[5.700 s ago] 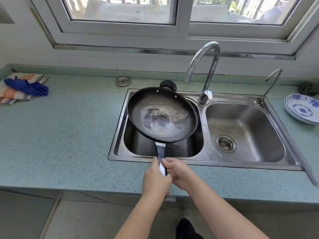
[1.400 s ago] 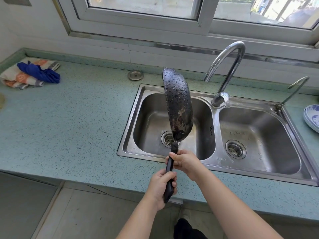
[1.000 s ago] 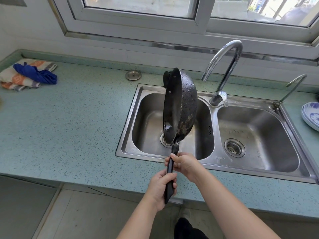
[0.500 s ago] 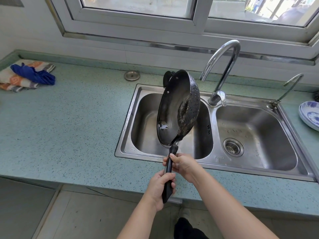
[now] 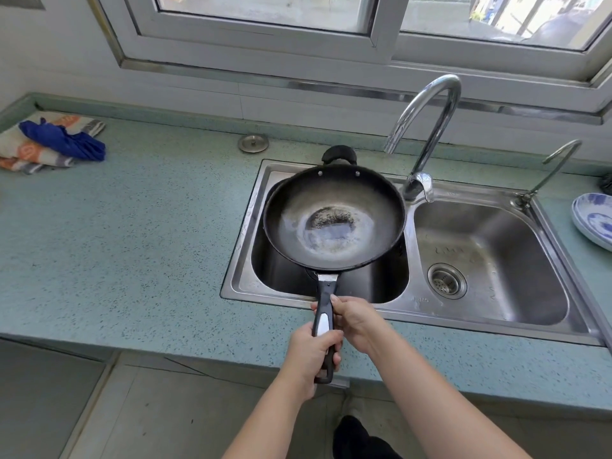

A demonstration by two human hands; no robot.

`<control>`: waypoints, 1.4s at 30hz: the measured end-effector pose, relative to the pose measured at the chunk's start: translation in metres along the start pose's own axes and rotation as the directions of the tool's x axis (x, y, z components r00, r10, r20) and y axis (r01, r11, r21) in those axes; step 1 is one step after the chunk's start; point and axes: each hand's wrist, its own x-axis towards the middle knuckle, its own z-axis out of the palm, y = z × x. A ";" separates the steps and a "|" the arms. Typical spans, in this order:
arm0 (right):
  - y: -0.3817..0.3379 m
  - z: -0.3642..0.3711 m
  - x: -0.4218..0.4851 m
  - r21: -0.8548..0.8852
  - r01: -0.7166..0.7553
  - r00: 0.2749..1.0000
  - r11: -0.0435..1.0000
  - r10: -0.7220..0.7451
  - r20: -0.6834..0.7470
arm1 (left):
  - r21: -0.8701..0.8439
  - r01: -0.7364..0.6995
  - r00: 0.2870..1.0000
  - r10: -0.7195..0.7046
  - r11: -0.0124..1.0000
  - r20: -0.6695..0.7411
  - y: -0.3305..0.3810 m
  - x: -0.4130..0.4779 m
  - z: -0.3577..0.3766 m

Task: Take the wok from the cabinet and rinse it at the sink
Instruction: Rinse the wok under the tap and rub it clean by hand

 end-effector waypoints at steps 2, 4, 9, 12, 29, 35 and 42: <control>0.001 0.001 -0.001 0.019 -0.003 1.000 1.000 0.003 -0.013 | 0.019 0.006 1.000 -0.006 1.000 -0.006 -0.001 0.001 0.001; 0.002 0.003 -0.001 0.009 0.001 1.000 1.000 -0.001 -0.013 | 0.017 0.020 1.000 -0.020 1.000 -0.005 -0.002 0.002 -0.001; 0.004 0.002 -0.001 -0.034 0.016 1.000 0.999 -0.017 -0.015 | 0.017 0.036 0.999 -0.036 0.999 0.013 -0.003 0.003 -0.003; 0.006 0.001 -0.004 -0.066 0.026 1.000 0.998 -0.027 -0.012 | 0.046 0.039 0.999 -0.039 0.998 0.005 -0.006 0.004 -0.002; 0.015 -0.006 -0.001 -0.098 0.023 0.998 0.995 -0.017 0.065 | 0.282 0.085 0.979 -0.027 0.956 -0.201 -0.007 0.006 0.002; 0.006 -0.009 0.005 -0.062 -0.013 0.997 0.998 0.018 0.080 | 0.351 0.058 0.967 0.035 0.934 -0.253 0.001 0.000 0.019; -0.003 -0.010 0.007 -0.003 0.041 0.996 0.999 -0.041 0.082 | 0.490 0.021 0.959 0.121 0.871 -0.257 0.007 -0.010 0.040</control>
